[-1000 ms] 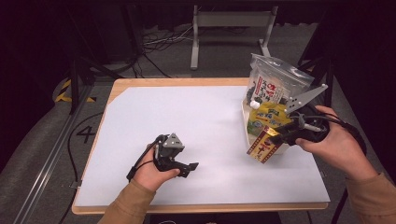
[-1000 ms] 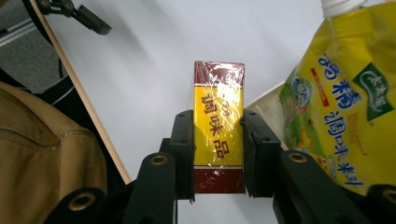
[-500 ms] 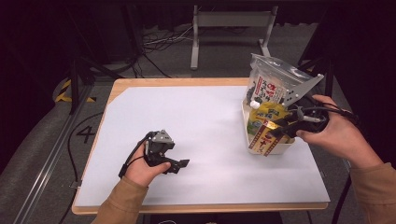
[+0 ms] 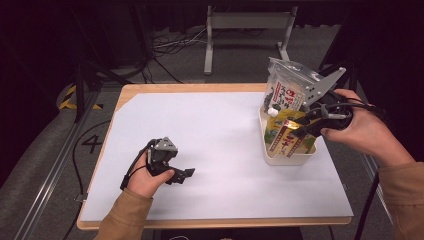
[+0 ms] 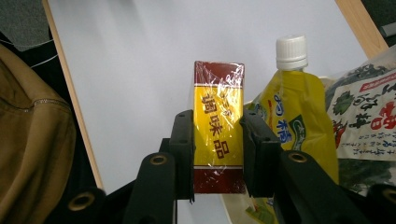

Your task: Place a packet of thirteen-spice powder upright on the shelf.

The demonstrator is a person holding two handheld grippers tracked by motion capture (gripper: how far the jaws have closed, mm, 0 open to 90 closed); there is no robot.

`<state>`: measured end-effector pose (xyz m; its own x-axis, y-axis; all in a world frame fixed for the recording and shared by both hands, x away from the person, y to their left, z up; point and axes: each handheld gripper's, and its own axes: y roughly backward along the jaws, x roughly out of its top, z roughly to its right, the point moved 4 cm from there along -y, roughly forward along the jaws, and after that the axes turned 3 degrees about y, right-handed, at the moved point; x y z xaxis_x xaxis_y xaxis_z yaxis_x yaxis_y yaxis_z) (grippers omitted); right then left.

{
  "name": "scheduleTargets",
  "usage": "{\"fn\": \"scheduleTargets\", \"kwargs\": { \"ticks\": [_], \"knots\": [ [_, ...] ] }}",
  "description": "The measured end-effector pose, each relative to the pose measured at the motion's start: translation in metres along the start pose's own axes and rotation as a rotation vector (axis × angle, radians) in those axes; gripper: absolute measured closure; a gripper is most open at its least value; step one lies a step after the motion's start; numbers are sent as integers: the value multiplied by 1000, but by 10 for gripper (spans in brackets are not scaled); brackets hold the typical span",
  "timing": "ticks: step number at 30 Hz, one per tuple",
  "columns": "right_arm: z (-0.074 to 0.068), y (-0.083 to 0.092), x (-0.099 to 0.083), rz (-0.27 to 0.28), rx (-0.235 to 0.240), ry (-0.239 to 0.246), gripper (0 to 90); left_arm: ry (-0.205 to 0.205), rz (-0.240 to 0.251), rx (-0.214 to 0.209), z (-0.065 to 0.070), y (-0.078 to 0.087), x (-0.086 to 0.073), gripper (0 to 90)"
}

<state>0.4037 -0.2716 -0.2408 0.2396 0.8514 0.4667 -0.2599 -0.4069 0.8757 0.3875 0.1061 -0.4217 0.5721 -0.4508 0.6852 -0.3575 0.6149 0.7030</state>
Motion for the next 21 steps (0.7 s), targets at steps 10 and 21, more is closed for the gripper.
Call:
{"fn": "scheduleTargets", "kwargs": {
  "ticks": [10,21],
  "knots": [
    [12,-3,1,-8,-1,55,690,5,-2,11,-5,2,-2,79],
    [22,-14,-4,-51,13,128,690,15,-4,20,-7,3,-3,77]
  ]
}}
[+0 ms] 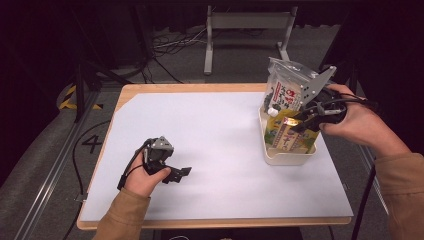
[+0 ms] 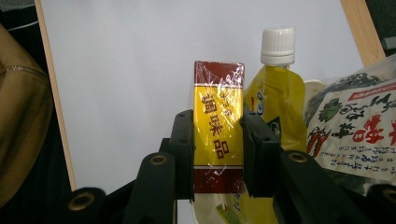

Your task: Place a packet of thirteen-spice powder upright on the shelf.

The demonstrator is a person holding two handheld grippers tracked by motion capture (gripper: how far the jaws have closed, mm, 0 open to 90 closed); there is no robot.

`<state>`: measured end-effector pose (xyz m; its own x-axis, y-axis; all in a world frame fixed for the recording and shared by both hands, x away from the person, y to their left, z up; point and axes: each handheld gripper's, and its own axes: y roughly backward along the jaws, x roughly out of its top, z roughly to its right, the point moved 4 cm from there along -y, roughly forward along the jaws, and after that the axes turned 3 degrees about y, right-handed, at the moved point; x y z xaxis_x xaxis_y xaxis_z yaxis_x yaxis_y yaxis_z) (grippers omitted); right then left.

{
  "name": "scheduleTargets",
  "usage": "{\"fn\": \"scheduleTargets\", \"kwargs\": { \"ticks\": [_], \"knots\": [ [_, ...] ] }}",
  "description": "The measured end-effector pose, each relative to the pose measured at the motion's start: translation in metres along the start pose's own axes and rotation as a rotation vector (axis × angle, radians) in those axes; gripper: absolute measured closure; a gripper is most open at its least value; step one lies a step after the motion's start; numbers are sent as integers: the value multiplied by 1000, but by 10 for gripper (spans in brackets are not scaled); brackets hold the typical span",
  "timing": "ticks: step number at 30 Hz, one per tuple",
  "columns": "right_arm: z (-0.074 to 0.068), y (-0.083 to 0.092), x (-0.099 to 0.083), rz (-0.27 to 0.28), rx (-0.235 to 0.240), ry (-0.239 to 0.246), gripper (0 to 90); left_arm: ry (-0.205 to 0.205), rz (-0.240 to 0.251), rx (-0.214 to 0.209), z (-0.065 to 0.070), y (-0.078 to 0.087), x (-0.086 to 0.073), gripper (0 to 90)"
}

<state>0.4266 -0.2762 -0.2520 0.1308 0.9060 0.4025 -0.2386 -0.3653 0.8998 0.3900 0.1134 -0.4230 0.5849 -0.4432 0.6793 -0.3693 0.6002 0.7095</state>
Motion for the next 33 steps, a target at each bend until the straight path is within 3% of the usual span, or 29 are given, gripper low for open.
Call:
{"fn": "scheduleTargets", "kwargs": {
  "ticks": [16,26,33],
  "knots": [
    [-1,-13,-6,-57,34,32,690,2,-7,-8,1,-1,-1,73],
    [-1,-24,-7,-75,70,105,689,8,-9,-9,0,-1,-1,74],
    [-1,-31,-9,-80,91,112,689,11,-12,-11,0,-1,-2,74]
  ]
}}
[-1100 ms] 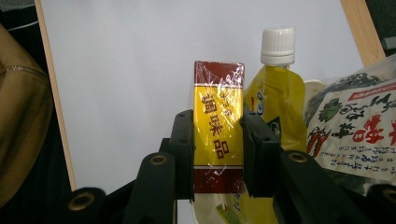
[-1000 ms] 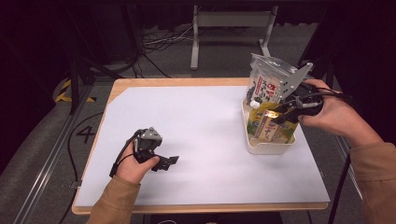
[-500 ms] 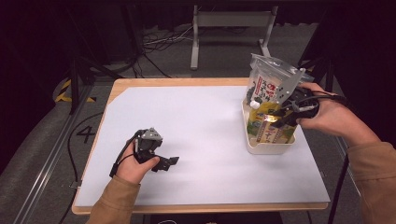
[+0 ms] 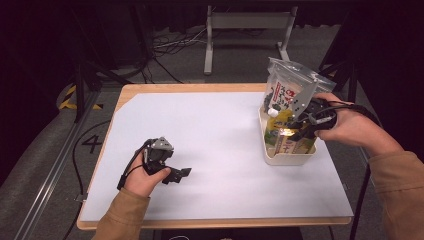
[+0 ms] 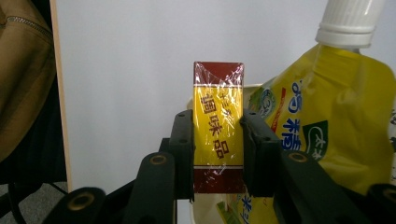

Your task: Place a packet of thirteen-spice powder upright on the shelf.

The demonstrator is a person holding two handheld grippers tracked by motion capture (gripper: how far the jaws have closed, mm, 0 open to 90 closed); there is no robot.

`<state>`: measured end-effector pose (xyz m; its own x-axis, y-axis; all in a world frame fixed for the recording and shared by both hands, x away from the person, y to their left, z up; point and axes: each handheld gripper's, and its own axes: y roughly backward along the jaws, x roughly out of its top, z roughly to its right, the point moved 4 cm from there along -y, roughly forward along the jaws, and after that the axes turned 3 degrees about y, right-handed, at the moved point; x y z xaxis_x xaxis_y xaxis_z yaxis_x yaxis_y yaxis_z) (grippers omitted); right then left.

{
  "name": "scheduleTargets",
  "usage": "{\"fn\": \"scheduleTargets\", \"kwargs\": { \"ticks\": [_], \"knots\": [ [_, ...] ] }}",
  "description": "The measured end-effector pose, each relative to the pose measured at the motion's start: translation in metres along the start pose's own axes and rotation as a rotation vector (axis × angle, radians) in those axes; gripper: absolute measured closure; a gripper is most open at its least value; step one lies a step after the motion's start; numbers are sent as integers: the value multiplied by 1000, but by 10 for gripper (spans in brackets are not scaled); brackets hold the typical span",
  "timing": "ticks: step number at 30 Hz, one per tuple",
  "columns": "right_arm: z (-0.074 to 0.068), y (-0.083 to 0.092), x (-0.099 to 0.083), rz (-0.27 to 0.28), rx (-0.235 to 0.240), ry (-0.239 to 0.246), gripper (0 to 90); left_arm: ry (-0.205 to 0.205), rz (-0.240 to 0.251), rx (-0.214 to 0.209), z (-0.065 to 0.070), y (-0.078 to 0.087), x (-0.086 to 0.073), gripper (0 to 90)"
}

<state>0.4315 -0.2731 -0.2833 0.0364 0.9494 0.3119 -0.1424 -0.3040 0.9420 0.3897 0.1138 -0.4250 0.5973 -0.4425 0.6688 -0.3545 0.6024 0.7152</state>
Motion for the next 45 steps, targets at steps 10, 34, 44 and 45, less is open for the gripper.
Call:
{"fn": "scheduleTargets", "kwargs": {
  "ticks": [10,34,44,45],
  "knots": [
    [1,-11,-3,-23,-5,-10,685,1,-3,1,-1,0,-1,73],
    [-16,-35,-2,-170,-116,45,684,12,-15,-27,1,-3,-1,69],
    [-14,-46,-7,-177,-107,24,679,14,-8,-25,-1,-2,-2,69],
    [-14,-46,-7,-180,-107,22,678,14,-8,-23,-1,-1,-2,69]
  ]
}}
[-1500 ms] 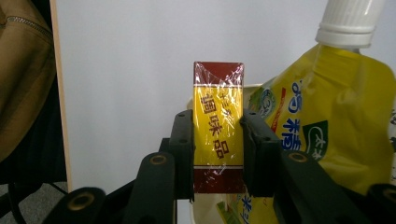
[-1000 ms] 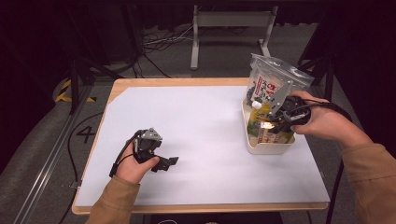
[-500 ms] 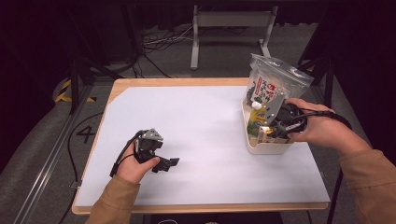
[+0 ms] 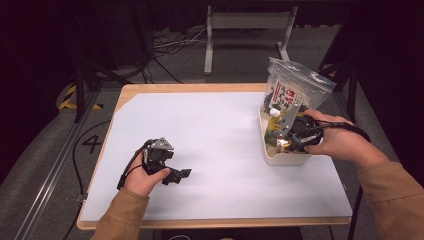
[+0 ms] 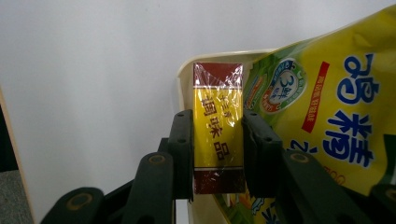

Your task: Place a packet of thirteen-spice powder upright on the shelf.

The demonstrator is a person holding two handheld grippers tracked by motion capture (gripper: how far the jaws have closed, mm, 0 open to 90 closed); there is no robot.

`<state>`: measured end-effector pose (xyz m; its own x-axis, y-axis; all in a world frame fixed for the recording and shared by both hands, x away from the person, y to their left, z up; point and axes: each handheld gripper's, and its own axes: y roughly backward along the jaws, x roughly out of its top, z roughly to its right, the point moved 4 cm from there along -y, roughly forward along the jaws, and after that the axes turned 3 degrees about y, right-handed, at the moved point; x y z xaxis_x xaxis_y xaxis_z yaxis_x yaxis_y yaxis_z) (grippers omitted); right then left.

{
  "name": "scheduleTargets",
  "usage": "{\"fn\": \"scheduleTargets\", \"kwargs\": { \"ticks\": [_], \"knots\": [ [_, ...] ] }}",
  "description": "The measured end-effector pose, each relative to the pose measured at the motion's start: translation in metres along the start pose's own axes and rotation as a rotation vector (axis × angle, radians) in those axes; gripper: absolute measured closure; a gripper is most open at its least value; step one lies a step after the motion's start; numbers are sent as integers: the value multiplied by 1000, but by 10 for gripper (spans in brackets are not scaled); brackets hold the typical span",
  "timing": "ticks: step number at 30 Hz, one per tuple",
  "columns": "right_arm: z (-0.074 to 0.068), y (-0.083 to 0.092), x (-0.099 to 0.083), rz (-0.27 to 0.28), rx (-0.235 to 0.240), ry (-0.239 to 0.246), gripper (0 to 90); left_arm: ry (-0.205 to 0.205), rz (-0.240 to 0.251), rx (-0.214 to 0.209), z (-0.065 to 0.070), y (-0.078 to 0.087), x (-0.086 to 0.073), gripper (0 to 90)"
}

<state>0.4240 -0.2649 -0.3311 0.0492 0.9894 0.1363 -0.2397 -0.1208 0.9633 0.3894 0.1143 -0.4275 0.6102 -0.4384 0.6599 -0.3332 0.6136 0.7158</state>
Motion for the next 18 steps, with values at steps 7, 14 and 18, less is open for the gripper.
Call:
{"fn": "scheduleTargets", "kwargs": {
  "ticks": [7,14,18],
  "knots": [
    [-1,-4,-5,4,-23,-29,665,-4,-5,2,0,0,-1,69],
    [-2,-6,-13,18,-36,-60,651,1,-9,5,-1,0,-3,69],
    [-3,-4,-15,52,-43,-83,594,5,-6,6,-1,1,-4,69]
  ]
}}
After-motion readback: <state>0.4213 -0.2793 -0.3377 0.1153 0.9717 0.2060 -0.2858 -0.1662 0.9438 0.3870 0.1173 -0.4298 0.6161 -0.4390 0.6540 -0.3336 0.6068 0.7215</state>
